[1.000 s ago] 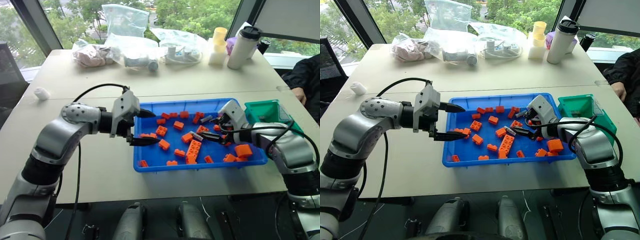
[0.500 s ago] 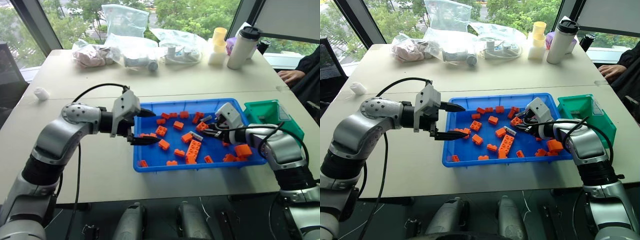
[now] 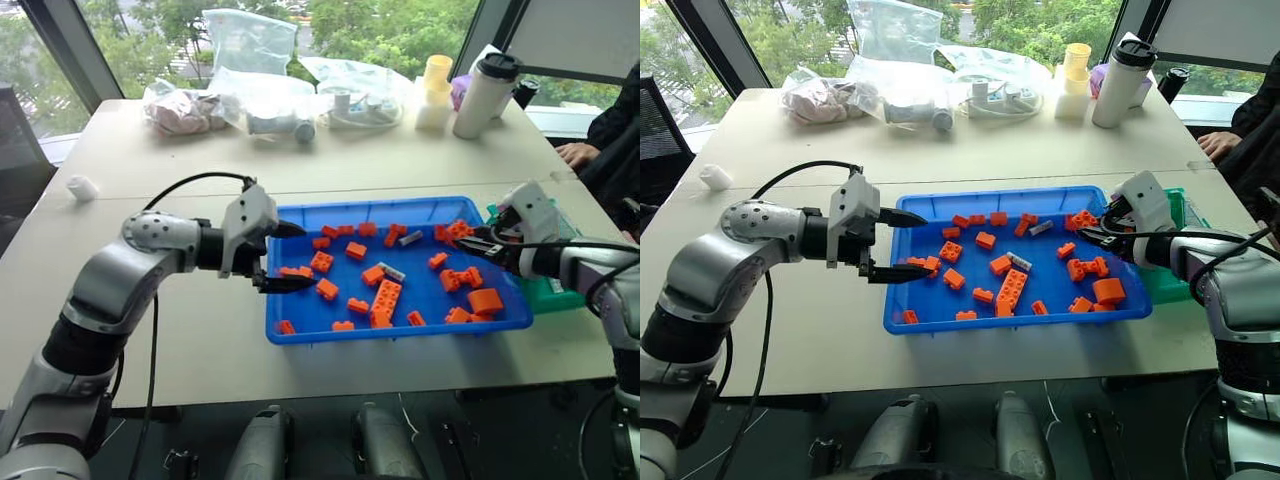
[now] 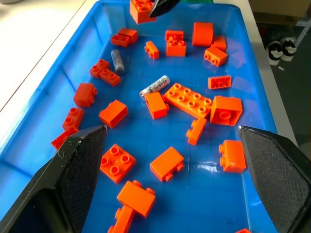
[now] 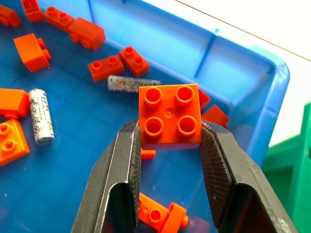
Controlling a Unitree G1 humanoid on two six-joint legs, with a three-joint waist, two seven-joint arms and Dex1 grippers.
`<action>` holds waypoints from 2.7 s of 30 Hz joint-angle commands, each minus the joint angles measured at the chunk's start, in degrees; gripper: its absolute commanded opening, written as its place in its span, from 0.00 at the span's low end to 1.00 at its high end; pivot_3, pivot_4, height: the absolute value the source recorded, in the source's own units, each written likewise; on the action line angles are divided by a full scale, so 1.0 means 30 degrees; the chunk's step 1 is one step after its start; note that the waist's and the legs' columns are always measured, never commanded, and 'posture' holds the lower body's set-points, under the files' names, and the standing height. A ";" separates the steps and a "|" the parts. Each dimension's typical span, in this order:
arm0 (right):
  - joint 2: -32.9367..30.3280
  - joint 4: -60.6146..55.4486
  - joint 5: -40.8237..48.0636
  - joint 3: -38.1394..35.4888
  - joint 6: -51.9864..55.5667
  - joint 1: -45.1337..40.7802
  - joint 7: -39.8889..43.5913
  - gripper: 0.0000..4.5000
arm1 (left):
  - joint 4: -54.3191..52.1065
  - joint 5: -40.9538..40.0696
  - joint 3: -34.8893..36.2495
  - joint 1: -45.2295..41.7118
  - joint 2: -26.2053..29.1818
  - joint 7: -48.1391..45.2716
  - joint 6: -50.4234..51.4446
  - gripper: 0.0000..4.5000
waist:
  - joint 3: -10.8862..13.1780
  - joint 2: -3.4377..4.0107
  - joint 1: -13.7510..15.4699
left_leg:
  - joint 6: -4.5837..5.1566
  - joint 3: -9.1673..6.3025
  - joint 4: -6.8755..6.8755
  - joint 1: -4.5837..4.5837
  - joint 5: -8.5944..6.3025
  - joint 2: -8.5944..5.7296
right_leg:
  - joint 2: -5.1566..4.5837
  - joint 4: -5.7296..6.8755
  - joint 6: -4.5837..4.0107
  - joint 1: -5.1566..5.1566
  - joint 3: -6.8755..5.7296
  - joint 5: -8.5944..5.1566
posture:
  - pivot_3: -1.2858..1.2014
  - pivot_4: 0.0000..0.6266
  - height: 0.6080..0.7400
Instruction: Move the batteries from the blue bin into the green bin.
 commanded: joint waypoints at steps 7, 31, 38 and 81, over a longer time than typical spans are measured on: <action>0.0292 -0.2046 0.0621 0.0747 -0.0728 -0.0577 0.0117 0.90 | 0.0234 0.0174 0.0134 -0.0787 -0.0203 -0.0374 -0.0569 1.00 | 0.0001 0.0003 0.0036 | 0.0000 0.0003 0.0001 -0.0001 0.0000 -0.0001 | 0.0008 -0.0001 0.0000 -0.0001 0.0001 0.0000 | 0.52 0.24 1.00; 0.2687 0.1714 -0.0778 0.5682 -0.2139 -0.2216 0.1331 0.90 | -0.0920 0.0114 0.0485 -0.0203 0.0432 0.0466 0.0162 1.00 | 0.0001 0.0002 0.0080 | -0.0002 -0.0005 0.0007 -0.0004 0.0001 -0.0008 | -0.0005 -0.0001 0.0000 -0.0001 -0.0003 0.0000 | 0.52 0.24 1.00; 0.2574 0.2145 -0.1763 0.6615 -0.2293 -0.1933 0.1076 0.85 | -0.0680 0.0241 0.0332 -0.0387 0.0379 0.0435 -0.0025 1.00 | -0.0001 0.0000 0.0053 | -0.0002 -0.0005 0.0005 -0.0001 0.0001 -0.0005 | 0.0000 0.0000 0.0000 -0.0001 -0.0004 0.0000 | 0.52 0.24 1.00; -0.0378 0.2607 -0.1567 -0.5169 -0.1056 0.0956 -0.4820 0.34 | 0.1395 -0.0468 -0.0007 -0.2236 -0.2698 0.0107 -0.0395 1.00 | -0.0007 0.0026 0.0035 | -0.0001 0.0020 -0.0005 0.0011 0.0002 0.0007 | 0.0028 0.0010 0.0000 0.0000 0.0027 0.0000 | 0.52 0.24 1.00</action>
